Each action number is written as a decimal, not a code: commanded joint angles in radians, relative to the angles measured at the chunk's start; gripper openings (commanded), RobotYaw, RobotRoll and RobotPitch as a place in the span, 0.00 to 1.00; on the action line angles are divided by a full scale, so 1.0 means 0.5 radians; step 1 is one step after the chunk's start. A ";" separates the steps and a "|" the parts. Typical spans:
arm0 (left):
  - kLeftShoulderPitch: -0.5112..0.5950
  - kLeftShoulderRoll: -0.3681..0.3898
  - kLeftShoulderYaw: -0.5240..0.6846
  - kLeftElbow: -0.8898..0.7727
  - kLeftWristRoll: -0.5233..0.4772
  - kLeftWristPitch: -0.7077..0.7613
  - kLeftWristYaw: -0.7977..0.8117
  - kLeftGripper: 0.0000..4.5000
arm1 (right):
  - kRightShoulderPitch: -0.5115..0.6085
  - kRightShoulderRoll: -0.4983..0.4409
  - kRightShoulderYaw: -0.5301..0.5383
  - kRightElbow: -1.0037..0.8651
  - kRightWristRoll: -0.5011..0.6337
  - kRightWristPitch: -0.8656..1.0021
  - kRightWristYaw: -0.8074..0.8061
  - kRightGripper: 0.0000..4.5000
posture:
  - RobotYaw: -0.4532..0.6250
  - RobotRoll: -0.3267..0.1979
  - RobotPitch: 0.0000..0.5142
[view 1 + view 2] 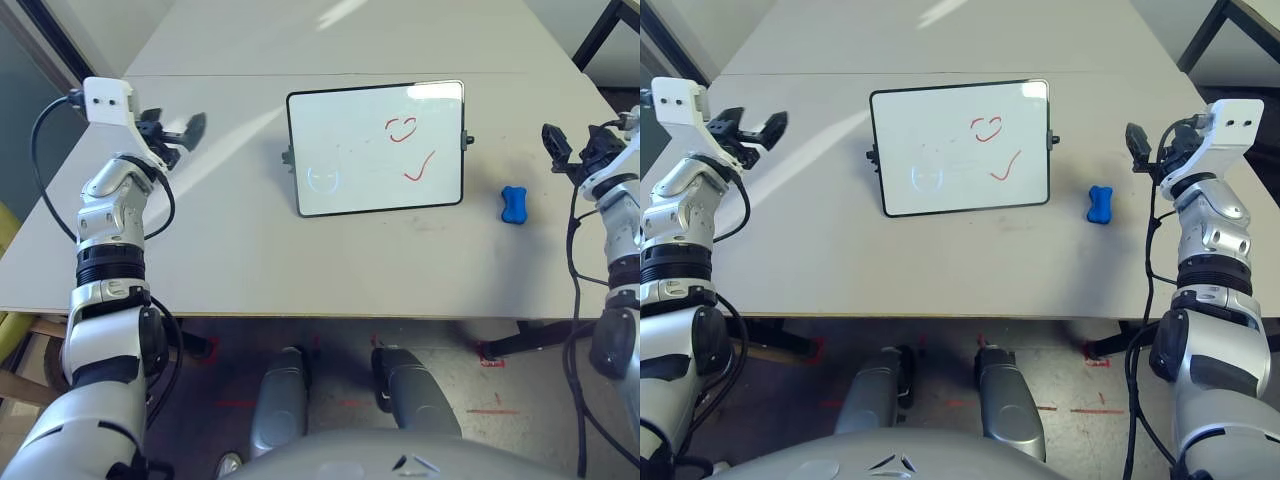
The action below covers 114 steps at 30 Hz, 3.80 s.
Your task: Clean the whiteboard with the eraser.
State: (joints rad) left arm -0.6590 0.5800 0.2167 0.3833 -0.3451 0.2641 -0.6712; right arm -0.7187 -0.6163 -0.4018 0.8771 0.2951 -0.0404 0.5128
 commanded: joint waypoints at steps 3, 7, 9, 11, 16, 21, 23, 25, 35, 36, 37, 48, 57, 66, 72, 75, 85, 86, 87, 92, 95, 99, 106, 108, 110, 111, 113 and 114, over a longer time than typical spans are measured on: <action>0.178 0.009 -0.176 -0.464 -0.148 0.252 -0.304 1.00 | 0.019 -0.047 0.022 -0.014 -0.013 0.129 -0.010 0.99 | 0.26 0.62 0.26; 0.231 -0.001 -0.287 -0.627 -0.169 0.324 -0.424 1.00 | 0.008 -0.084 0.070 -0.095 -0.031 0.325 -0.014 0.99 | 0.25 0.62 0.26; 0.236 -0.002 -0.331 -0.663 -0.162 0.336 -0.464 1.00 | 0.003 -0.105 0.100 -0.162 -0.037 0.429 -0.013 0.99 | 0.24 0.62 0.26; 0.230 -0.005 -0.376 -0.662 -0.139 0.323 -0.498 1.00 | -0.006 -0.137 0.133 -0.244 -0.041 0.601 -0.013 0.99 | 0.24 0.62 0.26; 0.185 -0.012 -0.441 -0.569 -0.061 0.244 -0.519 1.00 | -0.019 -0.251 0.269 -0.519 -0.065 1.201 0.006 0.99 | 0.22 0.62 0.25; 0.154 -0.041 -0.465 -0.496 -0.032 0.193 -0.541 1.00 | -0.054 -0.417 0.433 -0.960 -0.036 2.053 0.043 0.99 | 0.21 0.62 0.25; 0.152 -0.049 -0.487 -0.487 -0.025 0.179 -0.568 1.00 | -0.089 -0.483 0.543 -1.061 -0.072 2.350 0.034 0.99 | 0.19 0.62 0.25; 0.155 -0.052 -0.512 -0.489 -0.023 0.170 -0.607 1.00 | -0.110 -0.519 0.618 -1.142 -0.085 2.532 0.031 0.99 | 0.19 0.62 0.25; 0.140 -0.038 -0.594 -0.444 0.041 0.110 -0.766 1.00 | -0.186 -0.331 0.665 -1.253 -0.073 2.916 -0.077 0.99 | 0.19 0.62 0.26; 0.137 -0.042 -0.594 -0.439 0.044 0.107 -0.765 1.00 | -0.185 -0.316 0.664 -1.261 -0.072 2.924 -0.083 0.99 | 0.19 0.62 0.26; 0.135 -0.045 -0.593 -0.434 0.047 0.103 -0.764 1.00 | -0.193 -0.289 0.655 -1.254 -0.077 2.932 -0.101 0.99 | 0.19 0.62 0.26; 0.154 -0.072 -0.588 -0.447 0.059 0.100 -0.750 1.00 | -0.216 -0.133 0.682 -1.146 -0.123 2.889 -0.225 0.99 | 0.20 0.62 0.26; 0.171 -0.077 -0.583 -0.474 0.055 0.106 -0.740 1.00 | -0.275 -0.072 0.682 -0.928 -0.198 2.766 -0.317 0.99 | 0.21 0.62 0.25; 0.183 -0.075 -0.578 -0.493 0.053 0.111 -0.731 1.00 | -0.306 0.009 0.690 -0.819 -0.238 2.718 -0.368 0.99 | 0.22 0.62 0.24; 0.189 -0.070 -0.573 -0.494 0.056 0.106 -0.729 1.00 | -0.279 0.031 0.697 -0.780 -0.264 2.684 -0.378 0.99 | 0.23 0.62 0.23; 0.186 -0.072 -0.572 -0.498 0.055 0.107 -0.725 1.00 | -0.268 0.035 0.701 -0.766 -0.272 2.674 -0.384 0.93 | 0.23 0.62 0.23; 0.180 -0.071 -0.574 -0.484 0.058 0.099 -0.724 1.00 | -0.258 0.026 0.693 -0.848 -0.263 2.720 -0.400 0.15 | 0.22 0.62 0.23; 0.179 -0.071 -0.574 -0.484 0.059 0.099 -0.724 1.00 | -0.256 0.019 0.693 -0.870 -0.260 2.728 -0.397 0.11 | 0.22 0.62 0.23; 0.179 -0.070 -0.574 -0.485 0.059 0.098 -0.724 1.00 | -0.253 0.013 0.695 -0.893 -0.259 2.733 -0.394 0.07 | 0.22 0.62 0.23; 0.176 -0.064 -0.571 -0.482 0.057 0.101 -0.728 1.00 | -0.237 -0.085 0.823 -1.153 -0.231 2.735 -0.265 0.05 | 0.22 0.62 0.24; 0.166 -0.062 -0.568 -0.477 0.052 0.106 -0.732 1.00 | -0.197 -0.276 1.065 -1.447 -0.278 2.432 -0.031 0.05 | 0.22 0.62 0.24; 0.154 -0.062 -0.570 -0.464 0.054 0.103 -0.739 1.00 | -0.134 -0.515 1.372 -1.708 -0.478 1.819 0.252 0.05 | 0.21 0.62 0.24; 0.141 -0.063 -0.573 -0.449 0.059 0.098 -0.744 1.00 | -0.134 -0.542 1.598 -1.696 -0.808 0.981 0.473 0.05 | 0.21 0.62 0.25; 0.136 -0.064 -0.573 -0.446 0.060 0.099 -0.745 1.00 | -0.151 -0.517 1.638 -1.613 -0.894 0.814 0.511 0.05 | 0.21 0.62 0.25; 0.134 -0.062 -0.571 -0.446 0.060 0.101 -0.745 1.00 | -0.170 -0.498 1.663 -1.532 -0.972 0.668 0.558 0.05 | 0.22 0.62 0.25; 0.135 -0.060 -0.569 -0.449 0.060 0.103 -0.744 1.00 | -0.178 -0.488 1.666 -1.502 -0.997 0.612 0.587 0.05 | 0.22 0.62 0.25; 0.143 -0.052 -0.563 -0.458 0.058 0.105 -0.744 1.00 | -0.194 -0.466 1.664 -1.468 -1.027 0.541 0.649 0.05 | 0.22 0.62 0.25; 0.147 -0.049 -0.561 -0.461 0.057 0.106 -0.744 1.00 | -0.197 -0.457 1.659 -1.461 -1.038 0.521 0.680 0.05 | 0.22 0.62 0.25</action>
State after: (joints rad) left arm -0.5836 0.5485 -0.0604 0.1583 -0.3254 0.3172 -1.0389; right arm -0.8039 -0.8479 0.4206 0.1376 -0.2065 0.2518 0.8186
